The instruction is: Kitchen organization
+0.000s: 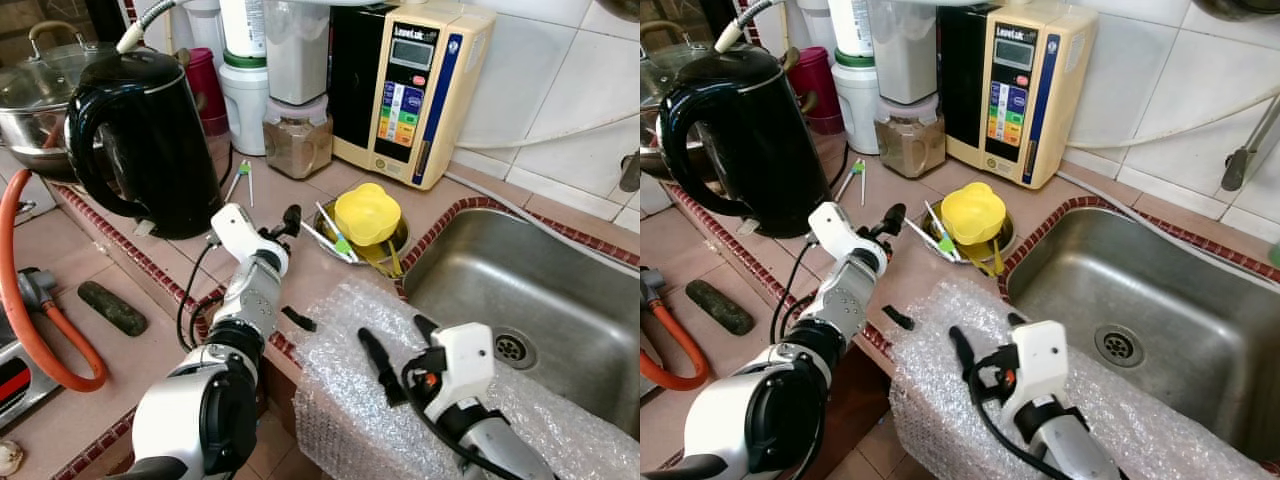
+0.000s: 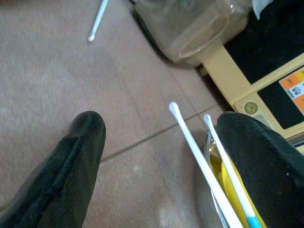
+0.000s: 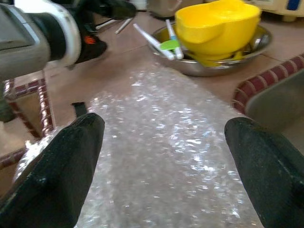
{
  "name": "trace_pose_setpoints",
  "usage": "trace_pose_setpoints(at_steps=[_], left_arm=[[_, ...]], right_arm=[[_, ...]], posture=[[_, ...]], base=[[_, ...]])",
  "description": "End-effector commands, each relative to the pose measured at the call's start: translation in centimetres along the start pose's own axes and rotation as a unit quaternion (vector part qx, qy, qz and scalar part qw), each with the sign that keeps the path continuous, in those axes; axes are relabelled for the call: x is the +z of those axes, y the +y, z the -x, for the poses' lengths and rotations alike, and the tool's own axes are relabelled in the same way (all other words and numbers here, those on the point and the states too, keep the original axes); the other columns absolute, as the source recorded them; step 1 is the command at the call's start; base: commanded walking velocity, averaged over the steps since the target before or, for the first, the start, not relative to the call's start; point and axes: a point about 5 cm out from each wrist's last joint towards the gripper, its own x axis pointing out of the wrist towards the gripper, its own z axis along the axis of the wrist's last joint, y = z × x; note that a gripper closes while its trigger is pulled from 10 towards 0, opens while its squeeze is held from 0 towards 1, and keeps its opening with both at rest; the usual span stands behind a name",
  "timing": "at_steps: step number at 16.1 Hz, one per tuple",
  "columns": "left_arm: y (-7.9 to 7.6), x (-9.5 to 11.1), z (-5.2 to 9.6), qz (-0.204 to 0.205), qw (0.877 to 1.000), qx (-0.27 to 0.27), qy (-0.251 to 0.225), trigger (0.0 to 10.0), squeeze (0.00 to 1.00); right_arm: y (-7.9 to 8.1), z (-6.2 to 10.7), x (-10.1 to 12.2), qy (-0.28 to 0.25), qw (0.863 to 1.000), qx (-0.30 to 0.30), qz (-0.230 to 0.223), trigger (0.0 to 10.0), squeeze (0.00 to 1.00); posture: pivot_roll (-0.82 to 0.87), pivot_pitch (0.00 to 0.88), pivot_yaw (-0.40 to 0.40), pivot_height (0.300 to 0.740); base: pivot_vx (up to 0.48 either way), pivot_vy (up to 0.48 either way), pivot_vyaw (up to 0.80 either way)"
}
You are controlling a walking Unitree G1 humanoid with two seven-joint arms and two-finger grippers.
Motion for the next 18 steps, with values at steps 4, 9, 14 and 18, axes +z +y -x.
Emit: trace_pose_setpoints(at_steps=[4,9,14,18], left_arm=[[-0.3,-2.2,0.4,0.001,1.000,-0.002,0.030,10.0,0.00],[-0.3,-3.3,0.7,0.061,0.997,0.007,0.051,10.0,0.00],[-1.0,-4.1,0.7,0.074,0.995,0.002,0.071,10.0,0.00],[-1.8,-4.7,0.8,0.069,0.994,-0.013,0.089,10.0,0.00]], right_arm=[[-0.9,0.4,0.4,-0.001,1.000,-0.025,0.013,10.0,0.00],[-0.5,1.3,1.4,-0.012,1.000,0.004,0.007,10.0,0.00],[0.1,1.7,1.7,-0.008,1.000,0.017,0.014,10.0,0.00],[0.6,1.8,2.2,-0.019,1.000,0.020,0.003,10.0,0.00]], posture=[[-0.09,0.000,0.034,0.740],[-0.13,0.000,0.016,0.740],[-0.15,0.000,0.018,0.740],[-0.17,0.000,0.038,0.740]], base=[[0.000,0.000,0.00],[0.000,0.000,0.00],[0.000,0.000,0.00],[0.000,0.000,0.00]])
